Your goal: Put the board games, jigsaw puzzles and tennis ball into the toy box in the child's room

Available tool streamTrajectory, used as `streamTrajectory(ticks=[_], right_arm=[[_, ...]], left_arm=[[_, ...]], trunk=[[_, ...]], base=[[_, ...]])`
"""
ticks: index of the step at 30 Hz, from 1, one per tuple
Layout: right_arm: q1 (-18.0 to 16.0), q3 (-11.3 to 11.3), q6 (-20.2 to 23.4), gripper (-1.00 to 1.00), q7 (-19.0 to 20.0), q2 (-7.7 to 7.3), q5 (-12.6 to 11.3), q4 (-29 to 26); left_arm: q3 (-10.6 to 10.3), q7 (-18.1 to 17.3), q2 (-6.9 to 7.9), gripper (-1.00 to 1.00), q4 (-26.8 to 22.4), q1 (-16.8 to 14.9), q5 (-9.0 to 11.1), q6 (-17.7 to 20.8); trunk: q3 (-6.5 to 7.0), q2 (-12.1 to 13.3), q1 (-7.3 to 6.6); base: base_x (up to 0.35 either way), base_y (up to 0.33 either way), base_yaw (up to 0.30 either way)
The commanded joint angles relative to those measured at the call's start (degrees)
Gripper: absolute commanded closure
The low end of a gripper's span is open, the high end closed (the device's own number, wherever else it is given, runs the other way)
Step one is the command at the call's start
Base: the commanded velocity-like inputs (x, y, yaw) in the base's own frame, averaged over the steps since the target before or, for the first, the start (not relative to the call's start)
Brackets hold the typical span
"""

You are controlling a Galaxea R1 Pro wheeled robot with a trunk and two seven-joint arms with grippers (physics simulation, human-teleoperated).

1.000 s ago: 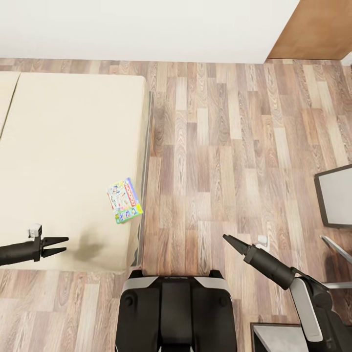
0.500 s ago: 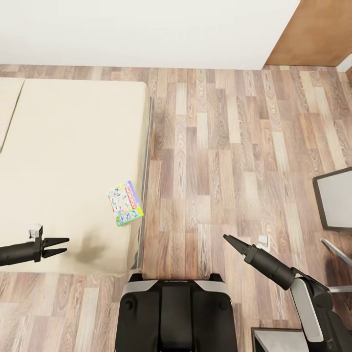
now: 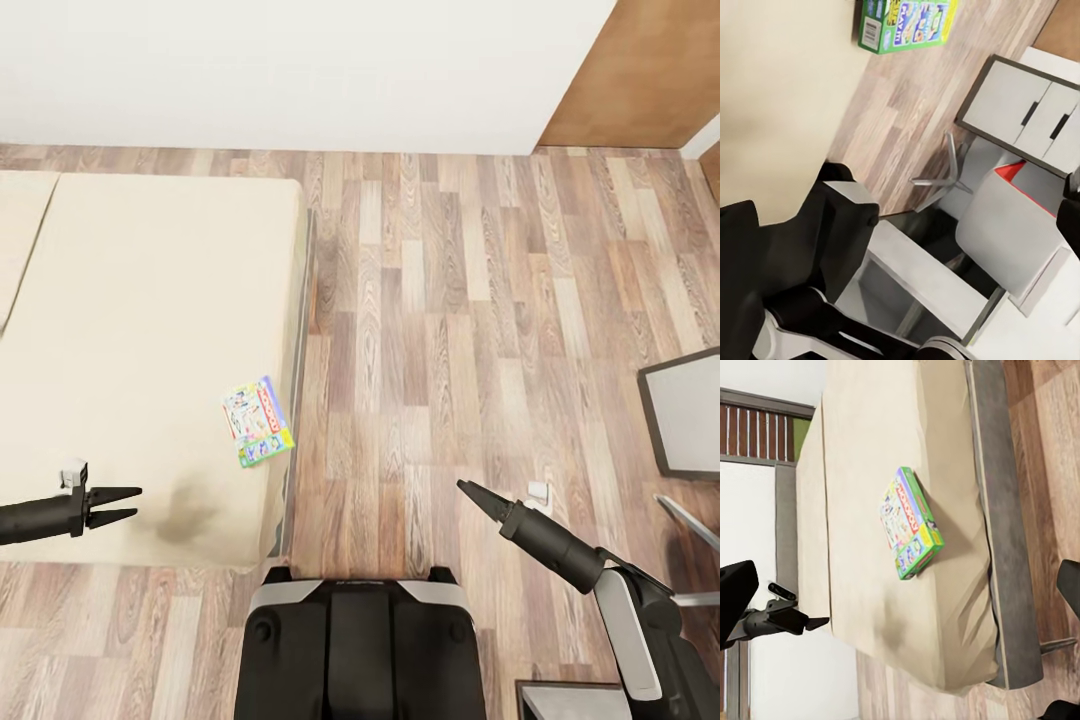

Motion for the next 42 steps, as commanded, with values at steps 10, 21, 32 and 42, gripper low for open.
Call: streamTrajectory(ticks=[10, 21, 32, 42], right_arm=[[0.0, -0.1, 0.4, -1.0, 0.0, -0.01, -0.2, 0.1], [0.0, -0.1, 0.3, -1.0, 0.0, 0.02, -0.2, 0.4], [0.0, 0.0, 0.3, -1.0, 0.0, 0.02, -0.2, 0.5], [0.0, 0.0, 0.3, -1.0, -0.1, 0.02, -0.2, 0.5]], left_arm=[[0.4, -0.3, -0.51, -1.0, 0.1, 0.0, -0.7, 0.6], [0.4, -0.3, -0.81, -1.0, 0.1, 0.1, -0.7, 0.6], [0.4, -0.3, -0.82, -1.0, 0.1, 0.1, -0.7, 0.6], [0.4, -0.3, -1.0, -1.0, 0.1, 0.1, -0.7, 0.6]], trunk=[[0.88, -0.1, 0.04], [1.91, -0.1, 0.04], [2.94, -0.1, 0.04], [3.88, -0.1, 0.04]], base=[[0.0, 0.0, 0.0], [0.0, 0.0, 0.0], [0.0, 0.0, 0.0], [0.0, 0.0, 0.0]])
